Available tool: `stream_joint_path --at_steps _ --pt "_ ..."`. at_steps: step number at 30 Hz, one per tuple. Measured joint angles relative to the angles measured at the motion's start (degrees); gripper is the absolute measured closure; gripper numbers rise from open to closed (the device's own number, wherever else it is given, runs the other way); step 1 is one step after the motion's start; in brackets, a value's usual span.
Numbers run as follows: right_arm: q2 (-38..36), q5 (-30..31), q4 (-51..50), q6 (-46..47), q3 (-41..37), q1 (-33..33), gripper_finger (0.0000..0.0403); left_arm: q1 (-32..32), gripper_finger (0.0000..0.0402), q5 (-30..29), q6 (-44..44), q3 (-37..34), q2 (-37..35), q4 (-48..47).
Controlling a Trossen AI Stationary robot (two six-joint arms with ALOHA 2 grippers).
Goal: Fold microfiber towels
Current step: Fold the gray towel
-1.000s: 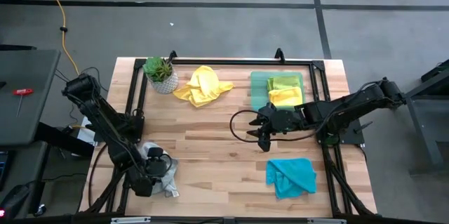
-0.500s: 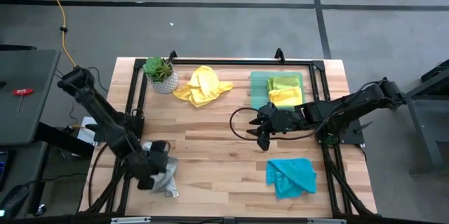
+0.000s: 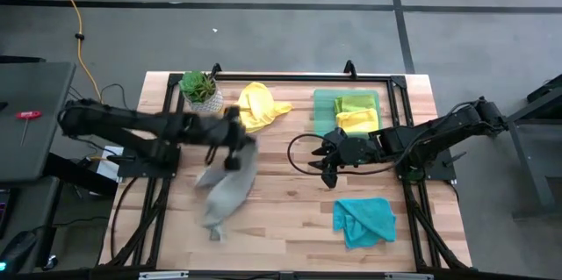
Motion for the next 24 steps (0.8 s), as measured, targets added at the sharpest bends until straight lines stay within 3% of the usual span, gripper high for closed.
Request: stream_joint_path --at_steps 5,9,13,17,21,24 --pt "0.0 0.0 0.42 0.01 0.0 0.0 0.023 9.6 0.0401 5.77 3.12 11.03 6.19 -4.02" --pt "0.0 0.0 0.38 0.0 0.0 0.0 0.023 9.01 0.0401 11.33 0.46 19.51 7.01 -12.87" --pt "0.0 0.0 0.4 0.18 0.0 0.0 0.023 2.47 0.0402 12.0 -3.56 22.49 5.64 -23.88" --pt "0.0 0.0 0.42 0.14 0.0 -0.01 0.023 -7.24 0.0402 12.18 -13.35 19.95 4.1 -33.36" --pt "0.0 0.61 0.4 -0.02 0.0 -0.02 0.023 -17.54 0.0401 12.02 -24.47 12.64 4.1 -32.8" --pt "0.0 1.89 0.4 -0.71 0.0 -0.02 0.023 -23.66 0.0401 11.51 -31.67 5.55 4.27 -26.13"
